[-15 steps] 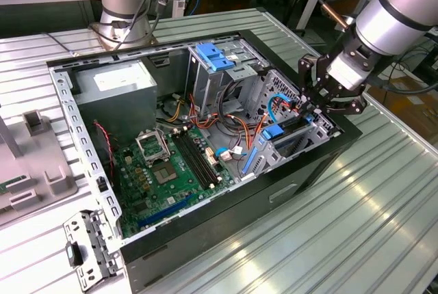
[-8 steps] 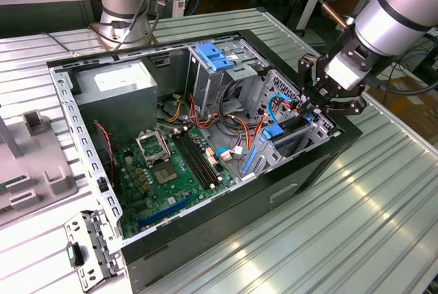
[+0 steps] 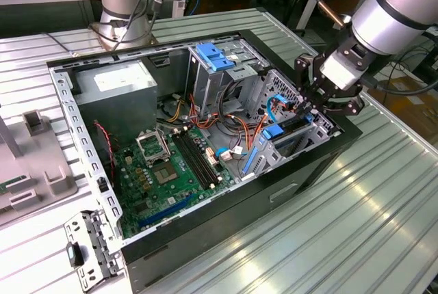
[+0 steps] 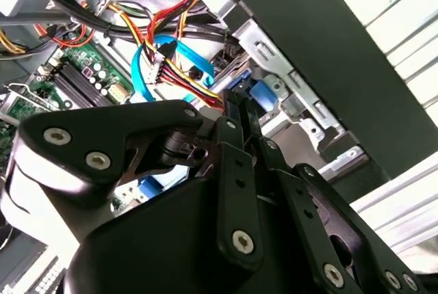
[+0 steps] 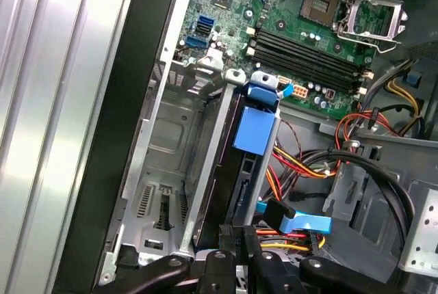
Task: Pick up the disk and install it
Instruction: 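Insert the first disk wire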
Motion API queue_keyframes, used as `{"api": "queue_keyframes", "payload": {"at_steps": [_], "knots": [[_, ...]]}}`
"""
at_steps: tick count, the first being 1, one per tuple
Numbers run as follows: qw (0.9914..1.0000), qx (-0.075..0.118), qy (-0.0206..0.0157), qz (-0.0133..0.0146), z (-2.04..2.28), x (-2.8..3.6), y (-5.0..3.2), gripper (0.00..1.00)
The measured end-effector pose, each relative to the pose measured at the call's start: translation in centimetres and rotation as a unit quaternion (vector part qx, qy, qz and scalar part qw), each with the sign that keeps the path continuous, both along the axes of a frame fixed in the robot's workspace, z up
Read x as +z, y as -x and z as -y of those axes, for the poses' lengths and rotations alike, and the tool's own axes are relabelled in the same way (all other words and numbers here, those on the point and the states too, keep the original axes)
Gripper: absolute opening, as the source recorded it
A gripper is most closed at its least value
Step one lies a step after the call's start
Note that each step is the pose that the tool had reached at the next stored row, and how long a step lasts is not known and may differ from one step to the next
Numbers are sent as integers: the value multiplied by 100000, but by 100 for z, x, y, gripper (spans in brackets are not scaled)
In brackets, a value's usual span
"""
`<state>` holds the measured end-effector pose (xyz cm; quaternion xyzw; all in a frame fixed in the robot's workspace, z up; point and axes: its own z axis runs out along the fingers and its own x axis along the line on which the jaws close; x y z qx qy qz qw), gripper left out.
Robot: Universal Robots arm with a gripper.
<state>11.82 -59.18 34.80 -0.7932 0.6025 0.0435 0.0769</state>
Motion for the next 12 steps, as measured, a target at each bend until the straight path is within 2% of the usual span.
{"api": "queue_keyframes", "payload": {"at_steps": [2, 5, 6, 7, 8, 9, 10, 12], "knots": [[100000, -18, -158, 4, 0, -1, 34, 17], [100000, -152, -196, 1, 0, -1, 54, 17], [99999, -264, -204, 7, 0, -1, 141, 17], [99999, -283, -203, 6, 0, 0, 176, 17], [99997, -789, -207, 6, 0, -1, 177, 17], [99946, -3264, -206, 12, 0, -1, 176, 17], [99786, -6538, -207, 20, 1, -1, 177, 17], [99756, -6975, -206, 20, 1, -1, 177, 17]]}}
